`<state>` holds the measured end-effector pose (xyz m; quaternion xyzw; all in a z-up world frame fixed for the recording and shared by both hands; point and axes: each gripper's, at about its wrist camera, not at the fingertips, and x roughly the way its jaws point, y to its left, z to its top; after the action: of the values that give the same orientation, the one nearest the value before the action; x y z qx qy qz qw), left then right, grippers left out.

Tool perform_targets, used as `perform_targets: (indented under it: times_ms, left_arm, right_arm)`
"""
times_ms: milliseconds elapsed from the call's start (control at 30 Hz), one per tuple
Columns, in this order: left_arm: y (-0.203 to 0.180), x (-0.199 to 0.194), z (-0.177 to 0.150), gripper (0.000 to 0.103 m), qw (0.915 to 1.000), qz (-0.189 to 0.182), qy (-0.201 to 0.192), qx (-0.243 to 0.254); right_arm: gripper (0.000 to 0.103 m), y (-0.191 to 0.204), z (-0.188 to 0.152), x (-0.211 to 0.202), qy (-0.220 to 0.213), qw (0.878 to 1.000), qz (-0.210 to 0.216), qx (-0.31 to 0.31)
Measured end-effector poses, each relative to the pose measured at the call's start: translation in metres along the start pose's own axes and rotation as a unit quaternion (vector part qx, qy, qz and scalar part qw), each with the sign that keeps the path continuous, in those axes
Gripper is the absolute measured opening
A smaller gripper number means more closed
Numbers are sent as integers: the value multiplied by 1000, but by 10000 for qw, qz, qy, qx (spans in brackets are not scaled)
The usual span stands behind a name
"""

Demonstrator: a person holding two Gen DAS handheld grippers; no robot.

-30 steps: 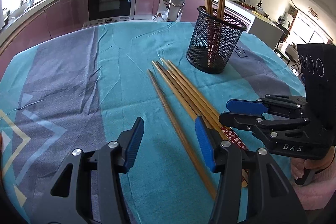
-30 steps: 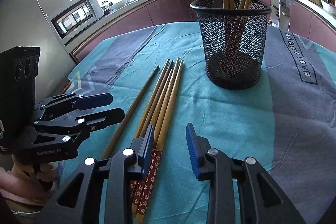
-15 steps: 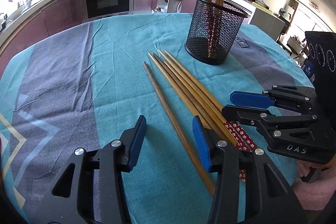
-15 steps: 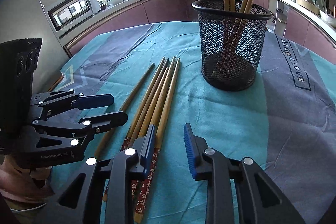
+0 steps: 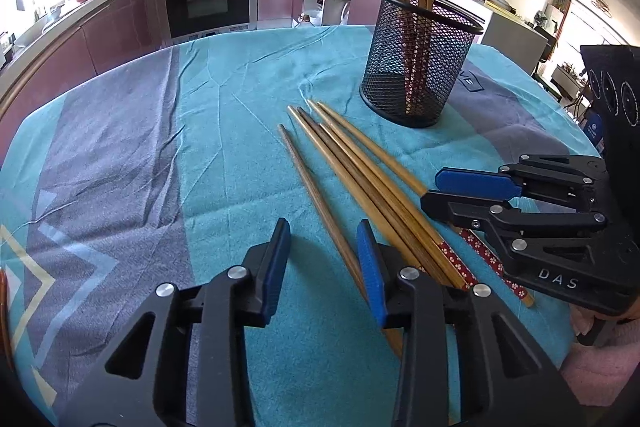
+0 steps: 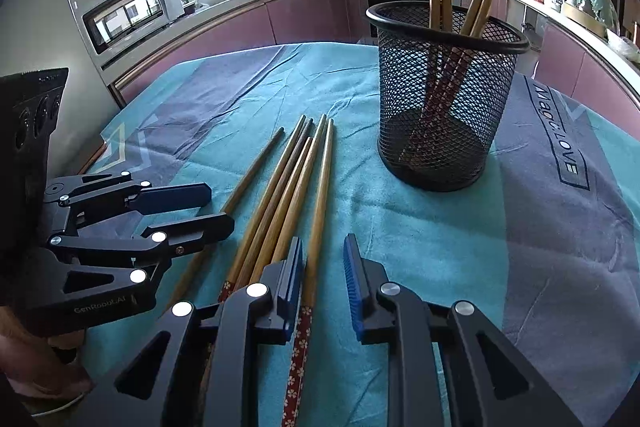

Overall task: Organize utensils
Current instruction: 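Grasp a chopstick with the right gripper while the left gripper grasps another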

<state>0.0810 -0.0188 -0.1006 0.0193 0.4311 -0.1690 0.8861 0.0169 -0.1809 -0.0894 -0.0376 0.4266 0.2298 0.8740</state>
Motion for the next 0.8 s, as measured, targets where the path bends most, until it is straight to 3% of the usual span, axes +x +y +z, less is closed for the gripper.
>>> perform_targets:
  times_ms: [400, 533, 800]
  left_arm:
    - [4, 8, 8, 14, 10000, 51, 13, -73]
    - [4, 10, 9, 13, 9999, 56, 2, -143]
    - [7, 10, 10, 10, 9993, 35, -15, -360]
  right_arm:
    - [17, 6, 22, 20, 71, 9997, -124, -187]
    - [7, 4, 23, 21, 59, 9998, -116, -115]
    - [5, -5, 21, 15, 35, 10000, 17, 44]
